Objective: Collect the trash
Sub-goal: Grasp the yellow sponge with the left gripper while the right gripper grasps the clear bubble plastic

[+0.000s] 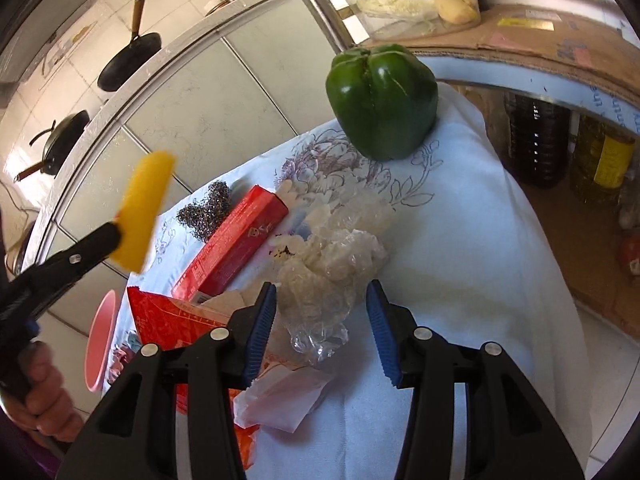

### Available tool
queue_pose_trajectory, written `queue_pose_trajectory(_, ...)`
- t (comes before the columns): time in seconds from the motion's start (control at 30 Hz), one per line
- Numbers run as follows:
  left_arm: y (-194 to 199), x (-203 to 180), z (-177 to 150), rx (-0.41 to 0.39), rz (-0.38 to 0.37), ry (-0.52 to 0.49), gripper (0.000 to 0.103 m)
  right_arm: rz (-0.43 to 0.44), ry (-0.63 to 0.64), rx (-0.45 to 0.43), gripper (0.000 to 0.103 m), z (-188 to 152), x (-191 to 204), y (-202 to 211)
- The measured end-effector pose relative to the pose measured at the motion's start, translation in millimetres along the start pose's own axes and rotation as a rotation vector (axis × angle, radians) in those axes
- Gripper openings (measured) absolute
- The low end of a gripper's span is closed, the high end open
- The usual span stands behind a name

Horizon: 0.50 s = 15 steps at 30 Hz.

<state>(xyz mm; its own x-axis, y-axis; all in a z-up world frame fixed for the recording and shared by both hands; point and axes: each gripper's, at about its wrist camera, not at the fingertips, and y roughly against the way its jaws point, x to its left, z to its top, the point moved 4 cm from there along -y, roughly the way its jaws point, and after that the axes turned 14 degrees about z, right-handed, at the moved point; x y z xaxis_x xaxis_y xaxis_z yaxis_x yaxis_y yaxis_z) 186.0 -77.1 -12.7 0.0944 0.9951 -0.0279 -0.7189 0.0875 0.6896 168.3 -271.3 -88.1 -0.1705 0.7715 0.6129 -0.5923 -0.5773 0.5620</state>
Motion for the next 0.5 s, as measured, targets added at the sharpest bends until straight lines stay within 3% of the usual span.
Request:
queue_pose_trajectory(0.13,23,15,-7,-0.023,0.016,0.023,0.008,-0.005,0.031,-0.019,0.036,0,6,10)
queue_pose_trajectory(0.5,85,52,-22,-0.13,0.064,0.102,0.008,-0.003,0.209,-0.145,0.035,3,71,72)
